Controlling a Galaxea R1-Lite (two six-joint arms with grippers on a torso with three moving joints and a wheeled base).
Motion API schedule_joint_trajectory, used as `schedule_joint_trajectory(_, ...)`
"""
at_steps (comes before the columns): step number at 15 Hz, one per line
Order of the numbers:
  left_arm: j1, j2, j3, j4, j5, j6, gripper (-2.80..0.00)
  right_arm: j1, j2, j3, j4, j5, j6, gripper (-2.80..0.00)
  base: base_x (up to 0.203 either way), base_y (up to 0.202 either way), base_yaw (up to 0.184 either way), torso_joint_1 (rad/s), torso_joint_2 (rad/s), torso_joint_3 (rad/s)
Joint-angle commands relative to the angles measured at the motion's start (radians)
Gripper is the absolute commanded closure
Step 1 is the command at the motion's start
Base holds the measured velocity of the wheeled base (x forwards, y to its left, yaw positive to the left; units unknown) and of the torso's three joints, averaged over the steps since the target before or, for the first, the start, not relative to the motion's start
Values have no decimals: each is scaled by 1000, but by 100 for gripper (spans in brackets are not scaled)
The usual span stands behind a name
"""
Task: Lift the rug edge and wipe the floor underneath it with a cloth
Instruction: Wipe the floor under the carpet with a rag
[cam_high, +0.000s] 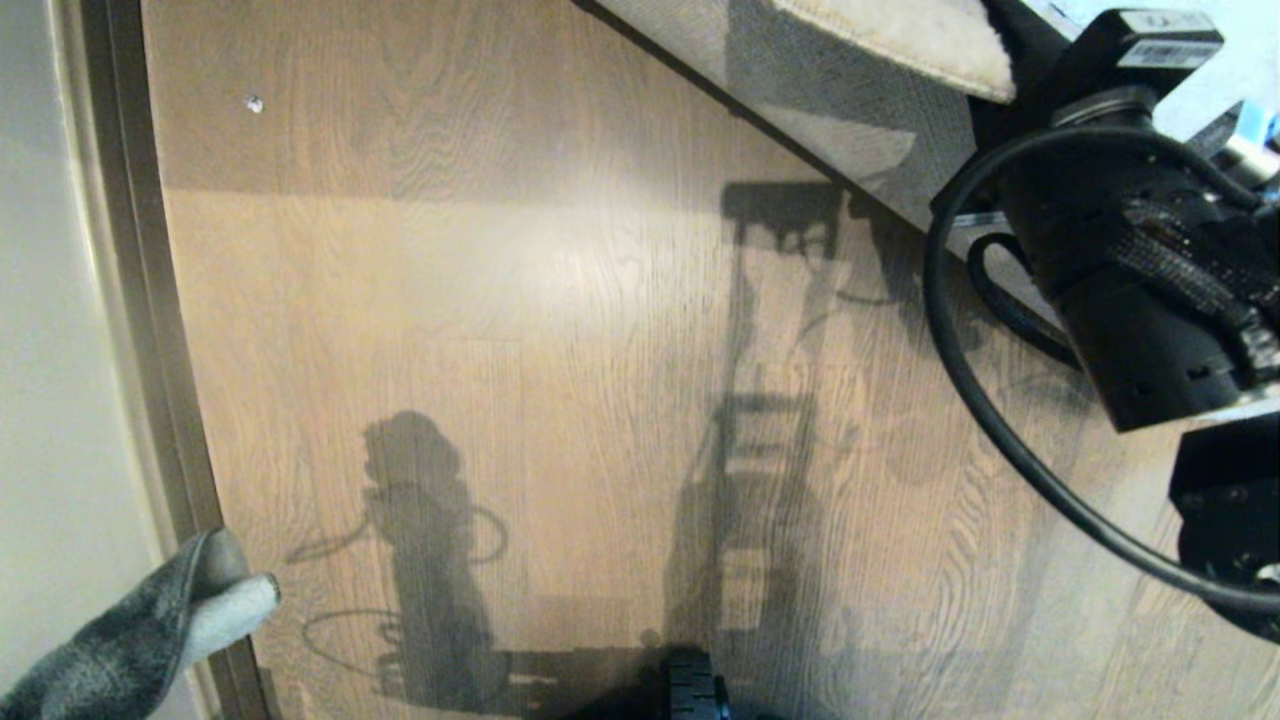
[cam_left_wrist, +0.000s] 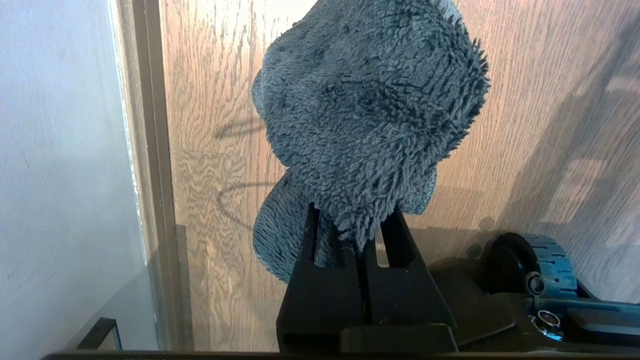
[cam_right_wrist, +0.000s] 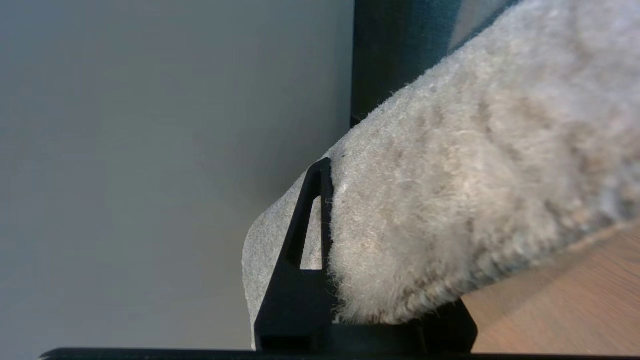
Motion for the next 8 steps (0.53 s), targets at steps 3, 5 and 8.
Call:
schedule_joint_trajectory(3, 0, 0, 0, 1, 1, -1, 0, 0, 7, 17, -44, -3, 7, 0, 0, 0, 0, 0, 0, 0)
schedule_joint_trajectory(5, 0, 0, 0, 1, 1, -1, 0, 0, 8, 17, -43, -3, 7, 0, 0, 0, 0, 0, 0, 0)
schedule_joint_trajectory(8, -1, 0, 0, 1, 1, -1, 0, 0, 22, 16, -43, -3, 7, 0, 0, 0, 0, 0, 0, 0)
